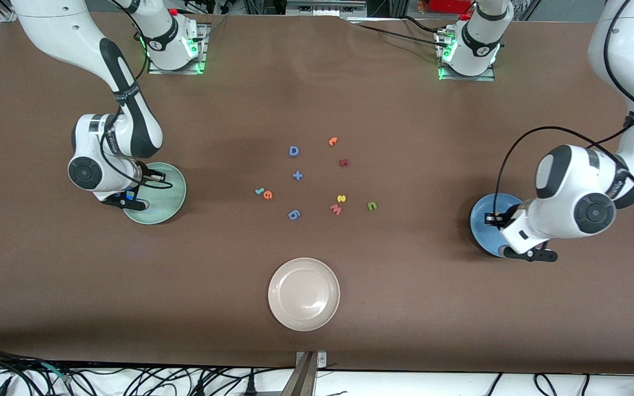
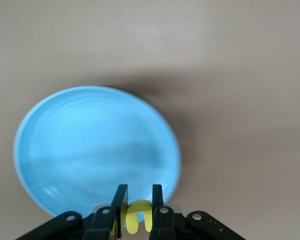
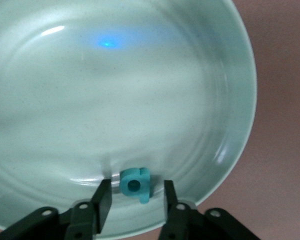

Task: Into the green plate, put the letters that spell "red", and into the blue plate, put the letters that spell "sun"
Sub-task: 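Return the right gripper to the letters while the left gripper returns too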

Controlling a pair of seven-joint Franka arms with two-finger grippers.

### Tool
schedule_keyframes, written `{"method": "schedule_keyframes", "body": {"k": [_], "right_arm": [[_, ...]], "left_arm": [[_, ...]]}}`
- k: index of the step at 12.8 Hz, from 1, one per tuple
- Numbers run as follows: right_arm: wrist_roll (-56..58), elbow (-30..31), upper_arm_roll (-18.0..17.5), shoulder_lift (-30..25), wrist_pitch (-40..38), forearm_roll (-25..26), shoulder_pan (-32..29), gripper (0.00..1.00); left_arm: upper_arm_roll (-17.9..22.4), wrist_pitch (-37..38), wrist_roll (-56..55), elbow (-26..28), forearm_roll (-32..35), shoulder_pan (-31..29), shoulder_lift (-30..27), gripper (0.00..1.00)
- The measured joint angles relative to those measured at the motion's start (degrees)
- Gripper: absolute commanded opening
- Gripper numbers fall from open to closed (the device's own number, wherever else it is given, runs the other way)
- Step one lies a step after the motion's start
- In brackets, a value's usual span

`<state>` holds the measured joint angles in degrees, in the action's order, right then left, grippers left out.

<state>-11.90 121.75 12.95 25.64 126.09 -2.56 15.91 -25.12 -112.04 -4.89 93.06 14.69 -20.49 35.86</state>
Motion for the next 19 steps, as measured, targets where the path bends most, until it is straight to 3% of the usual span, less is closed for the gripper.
{"method": "schedule_keyframes", "body": {"k": [1,3,4,7,10,12,16,19], "right_arm": [[0.0,-0.28,0.0,-0.13,0.06,-0.08,0.01,0.91],[-0.41,-1.8,-0.29,-1.31,-0.82,-0.29,0.16,0.91],[-1.81,-3.57,-1.05,-2.12,-3.06,-0.4,0.24,0.91],[-10.72,-10.11,-6.07,-3.7,-8.98,-0.63,0.48,0.91],[-21.68,-12.71,-12.64,-3.41,-9.1,-0.67,0.88,0.92],[-27.13,-13.15,-16.04,-2.1,-6.87,-0.69,1.28,0.92],[-38.34,-13.19,-18.21,3.39,1.66,-0.7,5.22,0.92],[-44.65,-13.25,-18.23,7.28,7.42,-0.7,8.11,0.92]], "left_arm": [[1.41,0.01,1.39,0.02,0.04,-0.06,0.8,0.27],[2.49,-0.04,2.47,0.01,1.92,-0.08,2.51,0.83],[2.48,-0.08,2.49,-0.01,2.97,-0.05,2.98,0.99],[2.34,-0.09,2.5,-0.45,3.25,0.07,3.07,1.0],[0.9,-0.09,2.05,-1.6,2.57,0.46,3.02,1.0],[-1.14,-0.11,-1.29,-1.7,-1.35,2.81,3.02,1.0],[-1.84,-2.24,-18.9,-1.68,-6.09,15.22,3.03,0.99],[-1.74,-5.73,-28.39,-0.85,-8.37,21.05,3.15,0.99]]}}
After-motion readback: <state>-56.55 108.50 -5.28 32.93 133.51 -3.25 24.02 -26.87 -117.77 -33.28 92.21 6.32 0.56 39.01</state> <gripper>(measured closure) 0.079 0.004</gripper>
